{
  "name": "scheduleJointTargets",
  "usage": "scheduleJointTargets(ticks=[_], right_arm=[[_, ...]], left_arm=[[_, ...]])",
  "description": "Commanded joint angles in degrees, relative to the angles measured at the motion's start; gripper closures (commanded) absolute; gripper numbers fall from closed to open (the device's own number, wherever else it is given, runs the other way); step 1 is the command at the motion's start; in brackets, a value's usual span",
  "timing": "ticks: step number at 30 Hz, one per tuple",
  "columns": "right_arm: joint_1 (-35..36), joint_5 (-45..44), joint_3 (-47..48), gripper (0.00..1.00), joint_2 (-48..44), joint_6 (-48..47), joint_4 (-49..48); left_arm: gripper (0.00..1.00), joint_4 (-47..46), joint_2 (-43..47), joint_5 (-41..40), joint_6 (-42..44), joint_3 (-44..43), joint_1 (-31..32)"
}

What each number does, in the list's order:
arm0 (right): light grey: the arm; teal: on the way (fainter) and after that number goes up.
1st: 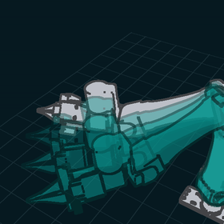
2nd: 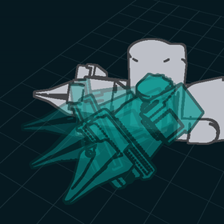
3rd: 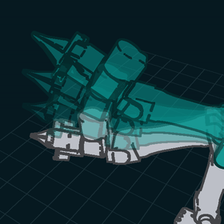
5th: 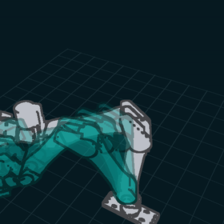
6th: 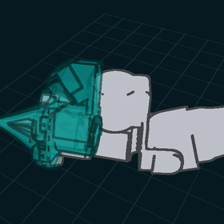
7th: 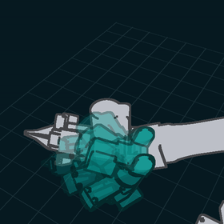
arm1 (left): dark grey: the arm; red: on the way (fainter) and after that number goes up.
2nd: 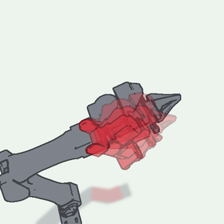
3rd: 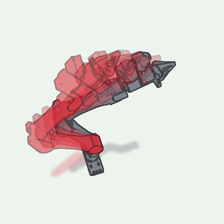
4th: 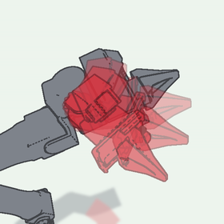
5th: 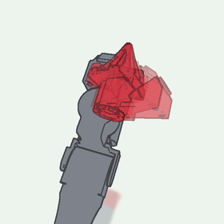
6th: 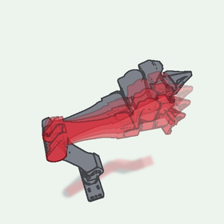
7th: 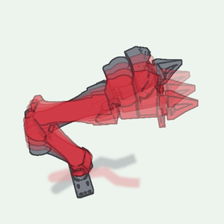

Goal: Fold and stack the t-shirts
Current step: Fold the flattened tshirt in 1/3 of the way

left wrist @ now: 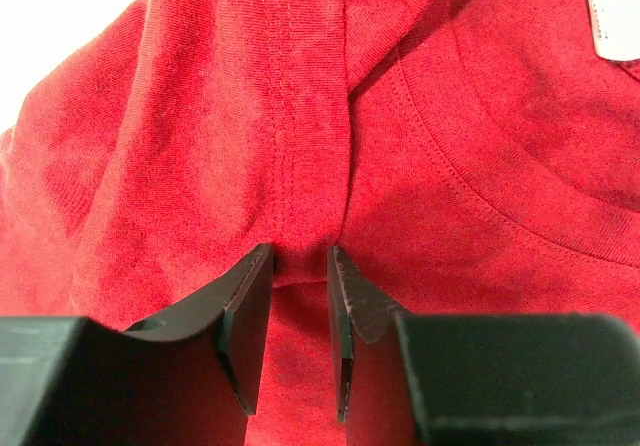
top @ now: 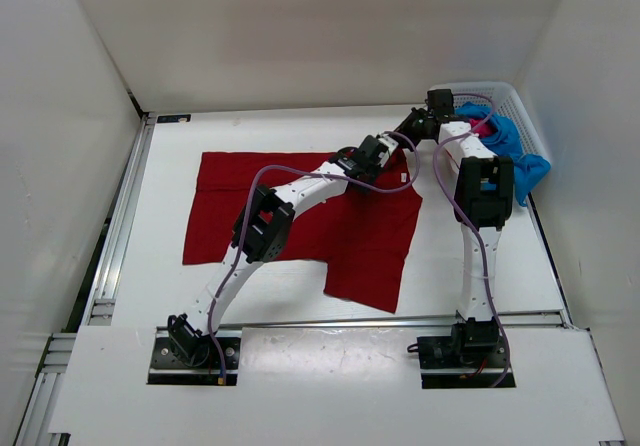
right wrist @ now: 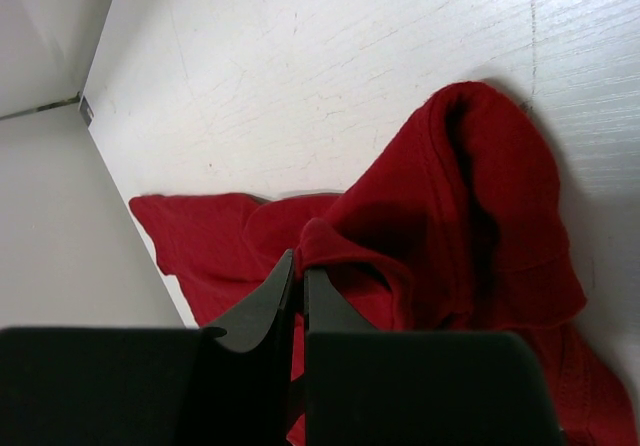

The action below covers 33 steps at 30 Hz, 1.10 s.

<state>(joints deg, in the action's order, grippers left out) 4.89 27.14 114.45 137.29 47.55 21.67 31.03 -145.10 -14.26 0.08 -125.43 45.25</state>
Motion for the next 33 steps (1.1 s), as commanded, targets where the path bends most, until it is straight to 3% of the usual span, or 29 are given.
scheduleJointTargets(ticks=[1,7,16,28,33], right_arm=[[-0.4,0.6,-0.6,1.0,-1.8,-0.2,-0.1],[-0.4,0.6,-0.6,1.0,-1.8,-0.2,-0.1],[-0.4,0.6,-0.6,1.0,-2.3,-0.7,-0.1],[-0.4,0.6,-0.6,1.0,-5.2,-5.2,3.5],[-0.4,-0.1,-6.9,1.0,-11.7,-9.0,7.8]], left_arm=[[0.61,0.0,1.4,-0.9,-0.1,-1.6,0.4],[0.6,0.0,2.7,-0.9,-0.1,-1.1,0.4],[0.9,0.0,2.7,-2.0,-0.1,-1.0,0.4],[0.9,0.0,6.9,-4.4,-0.1,-1.0,-0.2],[0.9,0.5,14.0,-3.5,-0.1,5.0,-2.1]])
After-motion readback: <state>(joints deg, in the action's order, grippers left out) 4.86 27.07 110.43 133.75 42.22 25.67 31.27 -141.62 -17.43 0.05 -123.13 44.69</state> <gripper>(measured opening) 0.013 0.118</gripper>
